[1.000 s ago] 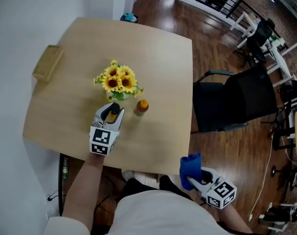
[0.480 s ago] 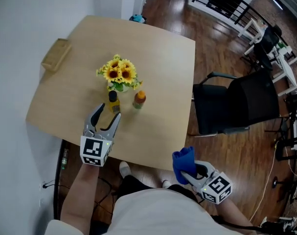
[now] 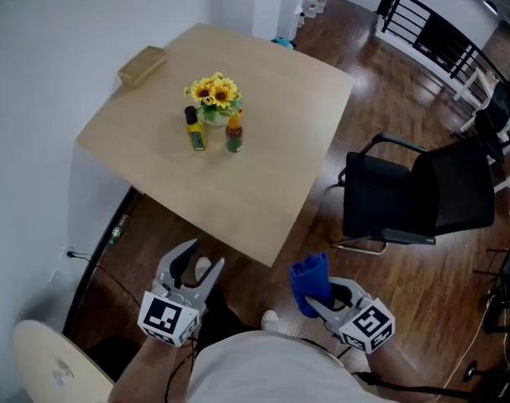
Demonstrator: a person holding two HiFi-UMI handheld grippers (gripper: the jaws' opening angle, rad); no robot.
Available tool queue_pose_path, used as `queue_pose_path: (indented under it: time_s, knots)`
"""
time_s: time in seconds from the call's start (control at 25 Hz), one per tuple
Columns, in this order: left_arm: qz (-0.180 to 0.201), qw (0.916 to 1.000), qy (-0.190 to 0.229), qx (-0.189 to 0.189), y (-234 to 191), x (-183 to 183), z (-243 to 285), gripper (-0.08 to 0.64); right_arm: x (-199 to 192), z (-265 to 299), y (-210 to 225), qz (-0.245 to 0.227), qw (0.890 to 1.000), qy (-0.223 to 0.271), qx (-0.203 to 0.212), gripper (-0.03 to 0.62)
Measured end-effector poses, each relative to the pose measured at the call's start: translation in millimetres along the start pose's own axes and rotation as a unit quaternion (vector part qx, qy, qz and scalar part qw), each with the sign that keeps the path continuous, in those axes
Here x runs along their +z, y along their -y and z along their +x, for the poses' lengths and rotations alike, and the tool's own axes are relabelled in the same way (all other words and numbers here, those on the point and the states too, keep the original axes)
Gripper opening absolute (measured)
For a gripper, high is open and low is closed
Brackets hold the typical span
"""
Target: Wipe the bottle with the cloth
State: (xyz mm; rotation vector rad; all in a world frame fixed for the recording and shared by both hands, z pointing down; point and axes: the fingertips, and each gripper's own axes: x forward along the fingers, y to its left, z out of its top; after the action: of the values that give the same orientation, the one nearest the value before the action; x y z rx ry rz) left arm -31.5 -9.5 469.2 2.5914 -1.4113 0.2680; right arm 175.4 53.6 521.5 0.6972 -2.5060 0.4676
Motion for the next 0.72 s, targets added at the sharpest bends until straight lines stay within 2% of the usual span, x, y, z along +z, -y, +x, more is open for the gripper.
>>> queue_pose_path:
  time_s: [0.12, 0.32, 0.48, 0.72]
  knots:
    - [-0.022, 0.9996, -0.01, 0.016, 56, -6, -30, 0.215, -15, -36, -16, -0.013, 1.0, 0.007, 0.028, 0.15]
    - [-0.013, 0.9994, -0.018, 0.025, 107, 9, -80, 0.216, -36, -67, -48, -0.033, 0.997, 0.011, 0.064, 0.15]
    - [-0.003, 0.9998, -0.01, 0.018, 136, 15, -114, 0.216, -41, -84, -75, -0.037, 0.997, 0.029, 0.062, 0.15]
    - [-0.01, 0.9999, 0.004, -0.004, 167, 10, -180, 0.215, -51, -106, -139, -0.024, 0.997, 0.048, 0.049, 0.152]
